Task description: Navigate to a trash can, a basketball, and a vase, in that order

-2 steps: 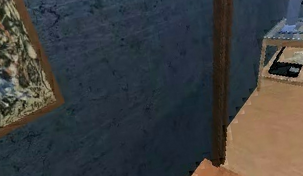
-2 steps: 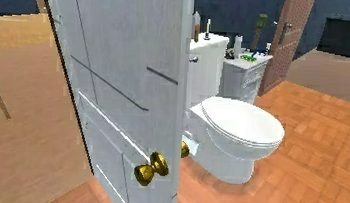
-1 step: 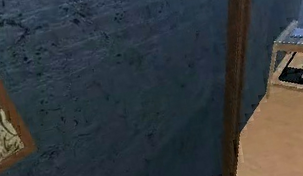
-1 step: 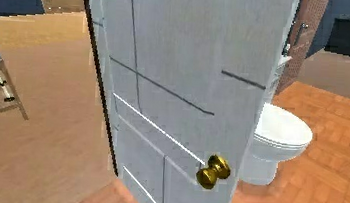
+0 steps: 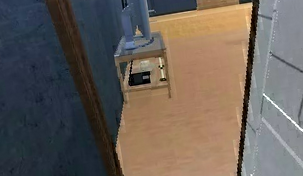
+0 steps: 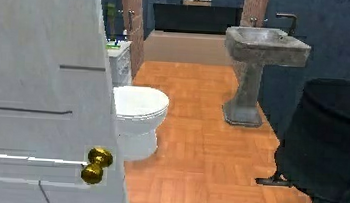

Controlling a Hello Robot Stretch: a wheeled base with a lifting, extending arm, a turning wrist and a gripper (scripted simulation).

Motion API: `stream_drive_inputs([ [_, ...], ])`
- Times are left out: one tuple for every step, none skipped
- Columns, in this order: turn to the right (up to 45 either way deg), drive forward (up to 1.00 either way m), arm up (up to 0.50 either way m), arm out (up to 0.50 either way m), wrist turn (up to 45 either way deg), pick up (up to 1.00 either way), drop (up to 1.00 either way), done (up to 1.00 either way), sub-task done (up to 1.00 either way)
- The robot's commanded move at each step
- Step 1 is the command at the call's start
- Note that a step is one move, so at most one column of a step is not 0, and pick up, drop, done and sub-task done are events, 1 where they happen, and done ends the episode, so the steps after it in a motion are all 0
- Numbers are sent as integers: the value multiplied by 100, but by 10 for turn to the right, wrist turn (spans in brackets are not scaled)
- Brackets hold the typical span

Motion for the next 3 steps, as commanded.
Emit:
stream_drive_inputs([
  [0, 100, 0, 0, 0, 0, 0, 0, 0],
  [60, 0, 0, 0, 0, 0, 0, 0, 0],
  [0, 35, 0, 0, 0, 0, 0, 0, 0],
])
